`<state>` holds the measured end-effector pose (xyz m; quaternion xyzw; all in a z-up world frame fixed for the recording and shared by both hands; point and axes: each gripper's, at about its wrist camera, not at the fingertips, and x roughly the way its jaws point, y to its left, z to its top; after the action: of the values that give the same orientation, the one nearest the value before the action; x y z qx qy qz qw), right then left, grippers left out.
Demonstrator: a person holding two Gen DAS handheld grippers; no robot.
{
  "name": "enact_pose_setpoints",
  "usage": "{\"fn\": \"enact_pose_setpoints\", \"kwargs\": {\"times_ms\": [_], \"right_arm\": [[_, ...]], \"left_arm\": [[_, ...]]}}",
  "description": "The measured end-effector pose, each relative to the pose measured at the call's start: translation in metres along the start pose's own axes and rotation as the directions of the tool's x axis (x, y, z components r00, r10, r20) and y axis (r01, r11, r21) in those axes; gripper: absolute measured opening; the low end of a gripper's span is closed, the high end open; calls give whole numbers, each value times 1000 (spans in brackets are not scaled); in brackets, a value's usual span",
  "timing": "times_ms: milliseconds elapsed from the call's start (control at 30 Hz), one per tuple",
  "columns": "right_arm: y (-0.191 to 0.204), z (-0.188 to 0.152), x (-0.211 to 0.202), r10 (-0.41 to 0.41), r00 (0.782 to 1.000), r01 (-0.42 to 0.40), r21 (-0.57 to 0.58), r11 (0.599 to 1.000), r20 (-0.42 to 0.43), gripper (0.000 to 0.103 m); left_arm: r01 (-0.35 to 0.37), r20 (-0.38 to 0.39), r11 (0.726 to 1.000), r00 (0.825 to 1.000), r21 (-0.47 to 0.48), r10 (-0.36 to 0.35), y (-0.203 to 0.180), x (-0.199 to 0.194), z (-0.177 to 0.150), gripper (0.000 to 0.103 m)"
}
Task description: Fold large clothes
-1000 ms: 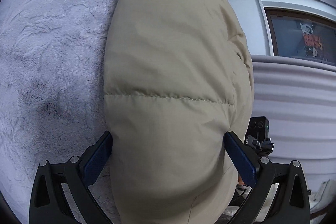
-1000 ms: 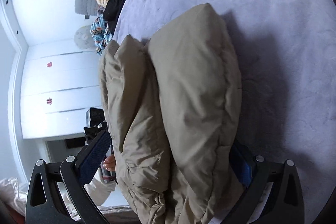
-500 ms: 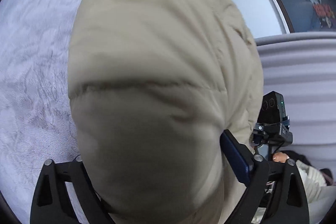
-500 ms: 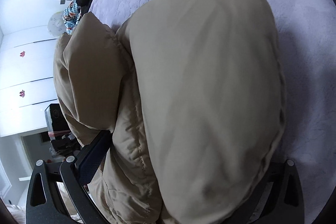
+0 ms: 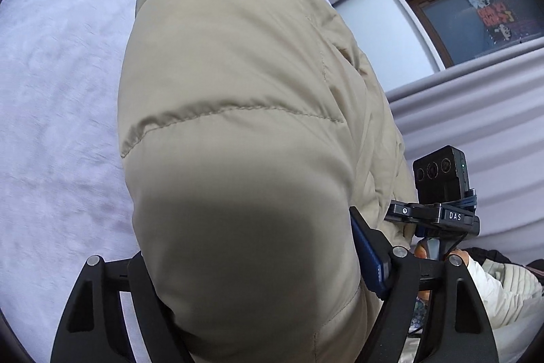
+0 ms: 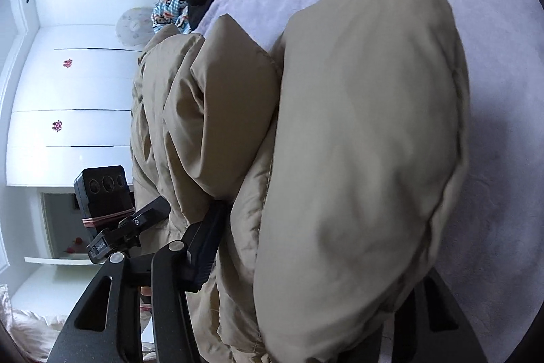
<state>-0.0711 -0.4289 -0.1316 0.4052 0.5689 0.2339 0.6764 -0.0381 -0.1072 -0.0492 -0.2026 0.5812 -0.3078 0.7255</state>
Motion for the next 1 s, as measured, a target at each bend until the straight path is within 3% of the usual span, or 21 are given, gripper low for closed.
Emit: {"fn": "enact_pose_setpoints", "kwargs": {"times_ms": [233,367,433,533,633,733,833,900,1000], "right_arm": [[72,11,69,33,999,-33,-61,998,2,56],[118,18,126,86,996,-88,-94,992,-21,56],[140,25,159,75,997,-79,-121,990,-34,56],[156,37,204,55,997,-62,-116,991,-57,56],[158,43,238,-7,997,-1,-107,994,-75,56],[146,47,256,-67,994,63,-48,997,-86,56],[138,44,253,-93,991,95,14,995,-91,56],[146,40,242,-160,984,160,2,987,-75,59],[162,34,206,-297,955,297,-21,955,20,59]], "left_arm": [[-56,33,998,998,-1,56,84,-78,28,82],[-112,60,994,992,-17,113,139,-120,46,82],[-147,77,989,986,-22,148,171,-134,55,82],[-186,68,981,980,-52,189,220,-133,62,82],[-175,23,976,983,-132,180,268,-119,58,86],[-187,19,971,981,-146,192,283,-115,47,90],[-261,32,959,963,-112,267,272,-128,39,90],[-334,98,940,935,-75,340,263,-152,37,90],[-364,216,929,903,-71,370,259,-188,47,90]]}}
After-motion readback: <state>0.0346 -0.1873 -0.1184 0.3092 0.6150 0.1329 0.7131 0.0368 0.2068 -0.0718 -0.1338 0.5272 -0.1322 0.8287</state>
